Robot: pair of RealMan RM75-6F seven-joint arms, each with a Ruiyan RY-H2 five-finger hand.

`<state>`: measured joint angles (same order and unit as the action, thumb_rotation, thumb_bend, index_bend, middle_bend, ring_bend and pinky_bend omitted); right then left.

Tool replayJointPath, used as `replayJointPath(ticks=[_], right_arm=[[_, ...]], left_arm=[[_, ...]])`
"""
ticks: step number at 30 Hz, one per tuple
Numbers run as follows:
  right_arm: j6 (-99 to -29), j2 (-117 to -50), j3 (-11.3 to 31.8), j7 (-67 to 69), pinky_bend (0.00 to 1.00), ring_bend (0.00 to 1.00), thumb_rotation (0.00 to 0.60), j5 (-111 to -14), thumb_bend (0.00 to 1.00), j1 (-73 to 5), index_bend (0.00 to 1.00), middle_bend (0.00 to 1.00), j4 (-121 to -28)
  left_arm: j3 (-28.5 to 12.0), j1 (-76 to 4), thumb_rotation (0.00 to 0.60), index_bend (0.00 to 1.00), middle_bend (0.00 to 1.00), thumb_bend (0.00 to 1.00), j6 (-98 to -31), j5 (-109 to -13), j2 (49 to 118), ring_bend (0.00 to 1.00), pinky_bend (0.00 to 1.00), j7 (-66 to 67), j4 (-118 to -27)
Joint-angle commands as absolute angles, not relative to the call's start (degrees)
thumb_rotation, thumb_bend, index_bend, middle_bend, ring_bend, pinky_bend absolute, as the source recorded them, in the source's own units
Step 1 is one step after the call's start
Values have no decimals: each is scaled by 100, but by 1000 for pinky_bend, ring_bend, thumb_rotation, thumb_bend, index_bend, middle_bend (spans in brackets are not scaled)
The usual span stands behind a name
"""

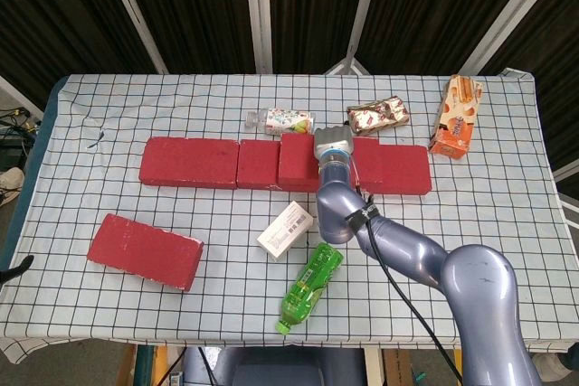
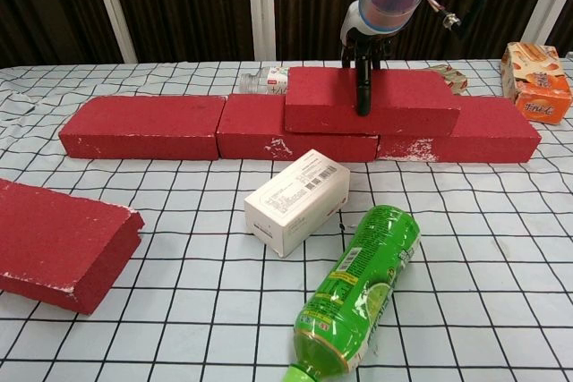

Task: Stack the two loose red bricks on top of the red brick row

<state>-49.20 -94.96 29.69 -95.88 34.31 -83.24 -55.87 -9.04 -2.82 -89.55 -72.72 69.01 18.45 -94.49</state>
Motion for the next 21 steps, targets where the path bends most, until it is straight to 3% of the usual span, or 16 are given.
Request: replayJointPath(ticks=[1,12,21], right_arm=[[-4924,-9527,2998,-9610,0,212,600,3400,338,-8312,384,294,-5560],[-4964,-9609,3138,-9770,0,205,600,3336,339,-8290,384,294,-5484],[-4997,-9582,3323,-9895,0,17,600,3408,338,-8247,270,196,-5550]], left_arm=[[-908,-280,600,86,0,133,-8960,-7263,6899,0,99,1837,-9448],[-915,-273,600,86,0,134,-8975,-7233,6888,0,99,1825,-9446],[-920,-271,600,86,0,133,-8988,-7207,6887,0,100,1842,-9457]])
